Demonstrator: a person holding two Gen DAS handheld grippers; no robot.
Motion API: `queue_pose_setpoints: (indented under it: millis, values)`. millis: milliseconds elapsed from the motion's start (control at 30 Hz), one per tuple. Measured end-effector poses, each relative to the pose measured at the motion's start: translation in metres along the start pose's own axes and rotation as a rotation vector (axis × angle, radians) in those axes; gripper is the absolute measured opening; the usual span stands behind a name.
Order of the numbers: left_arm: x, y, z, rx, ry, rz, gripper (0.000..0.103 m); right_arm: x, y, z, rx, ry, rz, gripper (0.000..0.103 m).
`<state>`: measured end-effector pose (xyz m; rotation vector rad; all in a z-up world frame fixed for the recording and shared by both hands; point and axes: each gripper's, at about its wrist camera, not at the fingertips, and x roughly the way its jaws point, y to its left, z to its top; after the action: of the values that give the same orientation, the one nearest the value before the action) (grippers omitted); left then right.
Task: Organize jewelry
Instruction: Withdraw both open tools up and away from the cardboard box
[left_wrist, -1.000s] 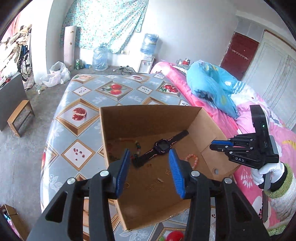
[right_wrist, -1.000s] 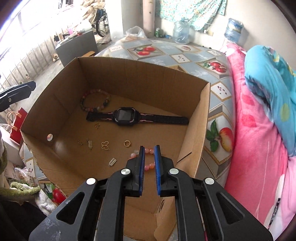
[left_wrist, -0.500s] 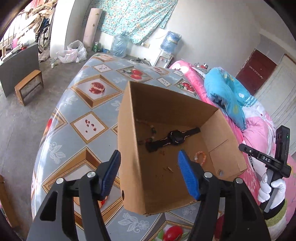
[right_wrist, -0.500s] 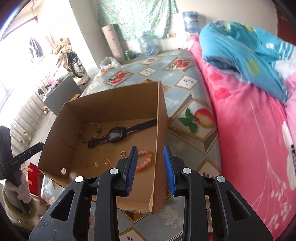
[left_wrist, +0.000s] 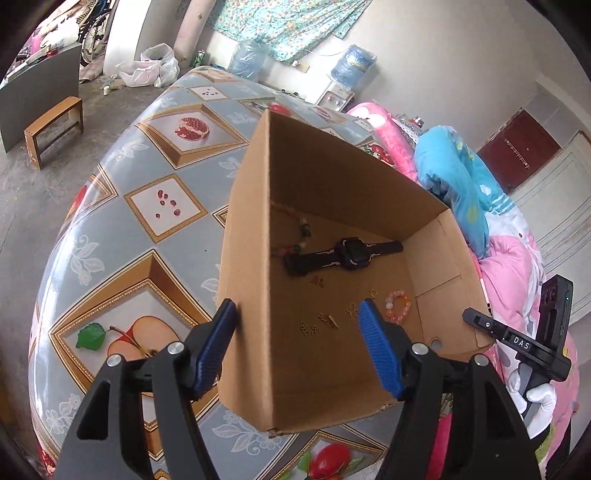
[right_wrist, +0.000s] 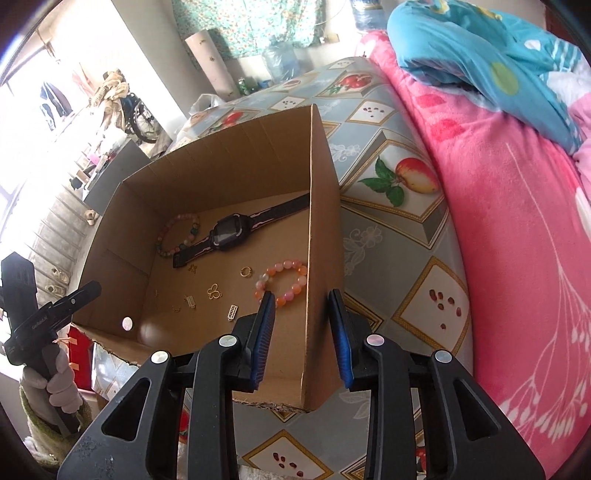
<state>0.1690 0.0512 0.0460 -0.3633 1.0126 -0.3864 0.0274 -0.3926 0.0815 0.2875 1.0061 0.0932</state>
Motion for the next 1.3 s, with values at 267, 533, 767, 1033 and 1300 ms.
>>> queue_pose_setpoints:
  millis: [267,533,767,1033,1300]
  values:
    - [-0.015,-0.001,-0.017,0.011,0.002,0.014,0.067,-0.011,0.003,-0.02,0.014,-0.006,-0.008,0.03]
    - [-0.027,-0.002,-0.034,0.013,-0.011,0.009,0.067,-0.022,0.008,-0.038,0.013,-0.029,-0.02,0.031]
    - [-0.024,-0.004,-0.04,0.03,-0.014,0.017,0.068,-0.018,0.003,-0.045,0.046,-0.048,-0.011,0.033]
    - [-0.044,-0.011,-0.046,0.106,-0.146,0.1,0.07,-0.026,0.011,-0.056,0.027,-0.115,-0.074,0.042]
    - [-0.094,-0.023,-0.061,0.165,-0.311,0.159,0.082,-0.062,0.016,-0.067,0.021,-0.271,-0.156,0.057]
